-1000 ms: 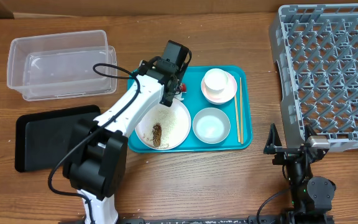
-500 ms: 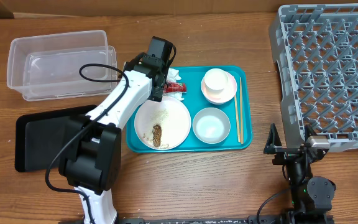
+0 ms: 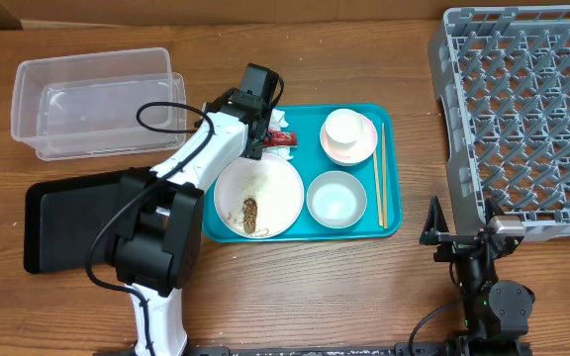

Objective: Sort waste into correct bins and load items into the dishwasher
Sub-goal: 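Carry the red wrapper left and drop it into the clear bin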

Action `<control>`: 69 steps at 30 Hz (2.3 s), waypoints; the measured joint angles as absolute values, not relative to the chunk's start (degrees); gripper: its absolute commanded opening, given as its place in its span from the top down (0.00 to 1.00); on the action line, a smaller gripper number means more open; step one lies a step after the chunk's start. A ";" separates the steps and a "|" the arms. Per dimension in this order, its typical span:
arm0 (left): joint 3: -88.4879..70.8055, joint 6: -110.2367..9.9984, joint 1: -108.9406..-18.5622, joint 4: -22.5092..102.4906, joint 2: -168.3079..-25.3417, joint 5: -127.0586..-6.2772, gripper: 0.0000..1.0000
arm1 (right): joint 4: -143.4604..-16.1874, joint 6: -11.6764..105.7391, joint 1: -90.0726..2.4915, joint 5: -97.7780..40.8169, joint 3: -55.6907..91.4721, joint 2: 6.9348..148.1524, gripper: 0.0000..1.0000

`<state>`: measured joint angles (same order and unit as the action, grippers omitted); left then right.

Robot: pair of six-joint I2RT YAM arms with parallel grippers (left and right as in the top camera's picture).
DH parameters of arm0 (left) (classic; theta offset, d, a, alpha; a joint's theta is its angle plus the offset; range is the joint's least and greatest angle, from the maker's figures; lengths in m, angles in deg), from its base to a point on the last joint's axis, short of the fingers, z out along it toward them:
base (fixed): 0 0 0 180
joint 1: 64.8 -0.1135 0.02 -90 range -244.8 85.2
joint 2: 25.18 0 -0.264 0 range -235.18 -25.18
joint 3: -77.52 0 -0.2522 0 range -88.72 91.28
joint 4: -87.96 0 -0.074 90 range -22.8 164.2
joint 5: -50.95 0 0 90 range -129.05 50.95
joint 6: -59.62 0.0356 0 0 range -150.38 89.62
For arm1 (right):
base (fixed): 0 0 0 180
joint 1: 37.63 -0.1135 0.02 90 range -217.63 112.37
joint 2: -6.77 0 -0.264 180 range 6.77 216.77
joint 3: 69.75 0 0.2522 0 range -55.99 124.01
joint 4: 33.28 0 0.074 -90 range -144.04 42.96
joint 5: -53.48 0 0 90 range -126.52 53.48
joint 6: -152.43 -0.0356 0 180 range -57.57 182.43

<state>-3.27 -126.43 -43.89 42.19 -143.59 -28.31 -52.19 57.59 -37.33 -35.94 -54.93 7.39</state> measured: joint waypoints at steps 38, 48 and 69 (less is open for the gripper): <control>-3.20 -104.88 -46.71 39.78 -115.92 -22.80 0.96 | -52.21 57.57 -37.33 -35.94 -54.93 7.39 0.00; -2.96 -103.64 -61.66 35.81 -116.22 -19.96 0.96 | -52.23 57.59 -37.33 -35.94 -54.93 7.39 0.00; -2.96 -97.32 -79.17 45.58 -128.75 -30.82 0.00 | -52.23 57.59 -37.33 -35.94 -54.93 7.39 0.00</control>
